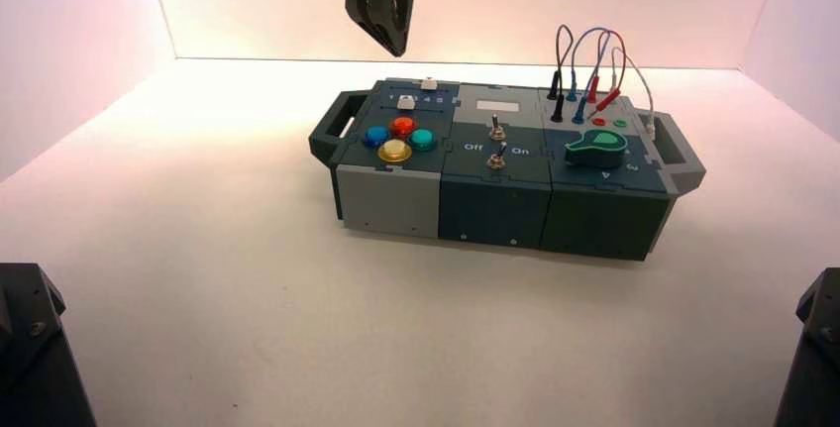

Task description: Move the top slider to position 4.

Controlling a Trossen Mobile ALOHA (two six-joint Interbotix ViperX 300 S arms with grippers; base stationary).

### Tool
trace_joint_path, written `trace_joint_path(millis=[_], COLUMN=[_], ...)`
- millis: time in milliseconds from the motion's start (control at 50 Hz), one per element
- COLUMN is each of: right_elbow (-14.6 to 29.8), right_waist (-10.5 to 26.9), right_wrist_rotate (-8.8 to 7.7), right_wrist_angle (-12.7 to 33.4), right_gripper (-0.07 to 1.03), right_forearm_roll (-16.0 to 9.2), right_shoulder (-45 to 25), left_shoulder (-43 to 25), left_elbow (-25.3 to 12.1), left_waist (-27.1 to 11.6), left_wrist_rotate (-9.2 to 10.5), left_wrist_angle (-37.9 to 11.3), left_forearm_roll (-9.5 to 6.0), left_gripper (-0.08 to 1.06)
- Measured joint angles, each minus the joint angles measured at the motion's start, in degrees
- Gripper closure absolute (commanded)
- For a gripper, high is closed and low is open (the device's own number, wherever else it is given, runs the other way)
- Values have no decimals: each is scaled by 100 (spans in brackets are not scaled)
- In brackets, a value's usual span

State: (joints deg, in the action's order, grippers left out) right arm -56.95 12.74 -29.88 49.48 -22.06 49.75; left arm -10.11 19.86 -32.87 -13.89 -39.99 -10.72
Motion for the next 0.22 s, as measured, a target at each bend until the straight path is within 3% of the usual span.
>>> trace_joint_path(millis=[220], right_elbow=[0], right_waist=[0], right_wrist_rotate=[0], right_wrist_angle=[0], right_gripper=[98], right_forearm_roll=[0], right_shoulder=[-53], left_shoulder=[255], left_elbow=[0], left_waist=[0], left_wrist_rotate=[0], left_wrist_angle=[-149], left_forearm_roll=[0], left_gripper=[101])
